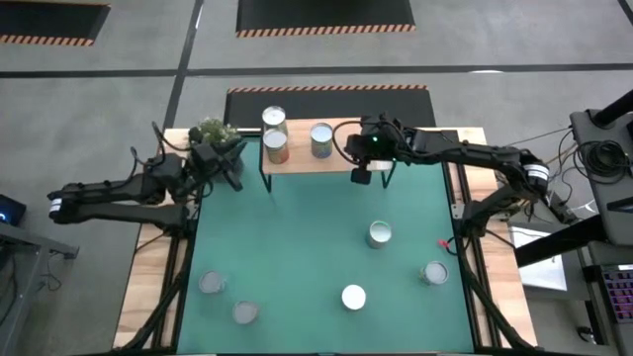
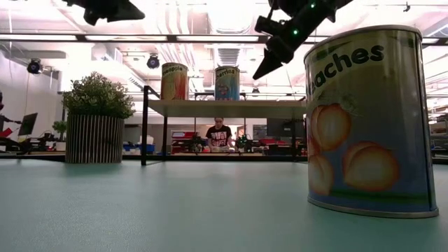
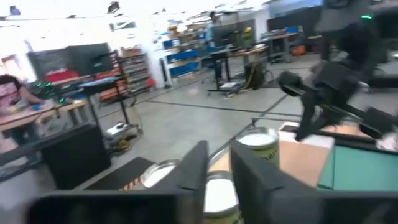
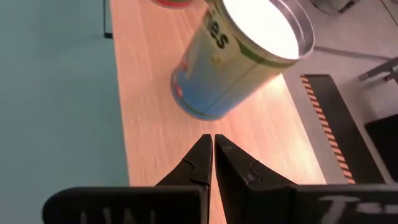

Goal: Pick and place cans onto a shelf
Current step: Put the big canned cherries on the shelf

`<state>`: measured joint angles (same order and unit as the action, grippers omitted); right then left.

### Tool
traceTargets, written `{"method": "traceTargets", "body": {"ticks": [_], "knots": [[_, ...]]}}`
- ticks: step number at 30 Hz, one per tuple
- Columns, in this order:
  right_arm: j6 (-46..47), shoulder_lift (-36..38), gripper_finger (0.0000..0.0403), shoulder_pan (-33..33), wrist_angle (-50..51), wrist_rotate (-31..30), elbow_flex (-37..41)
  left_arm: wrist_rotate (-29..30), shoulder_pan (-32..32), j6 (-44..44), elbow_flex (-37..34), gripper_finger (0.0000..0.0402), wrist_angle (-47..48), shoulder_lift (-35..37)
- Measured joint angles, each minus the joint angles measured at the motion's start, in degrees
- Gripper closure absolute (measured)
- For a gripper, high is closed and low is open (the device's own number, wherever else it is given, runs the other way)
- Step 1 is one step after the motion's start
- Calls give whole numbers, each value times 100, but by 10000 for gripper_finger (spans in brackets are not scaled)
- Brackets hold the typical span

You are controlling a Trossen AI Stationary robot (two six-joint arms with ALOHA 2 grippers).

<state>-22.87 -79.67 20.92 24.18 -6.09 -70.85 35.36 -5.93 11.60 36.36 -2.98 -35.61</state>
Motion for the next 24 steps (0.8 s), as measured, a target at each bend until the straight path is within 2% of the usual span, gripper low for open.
{"method": "traceTargets", "body": {"ticks": [2, 7, 13, 24], "knots": [[40, -27, 394, 50, 3, 4, 5, -194, 0, 140, -144, 392, 12, 205], [83, -161, 394, 49, -151, 42, 9, -160, 0, 209, -343, 380, -1, 809], [124, -452, 394, 51, -416, 51, 8, -156, 0, 267, -564, 397, 7, 1366], [-284, -923, 394, 51, -1613, -7, -2, -149, 0, 251, -620, 400, 4, 1571]]}}
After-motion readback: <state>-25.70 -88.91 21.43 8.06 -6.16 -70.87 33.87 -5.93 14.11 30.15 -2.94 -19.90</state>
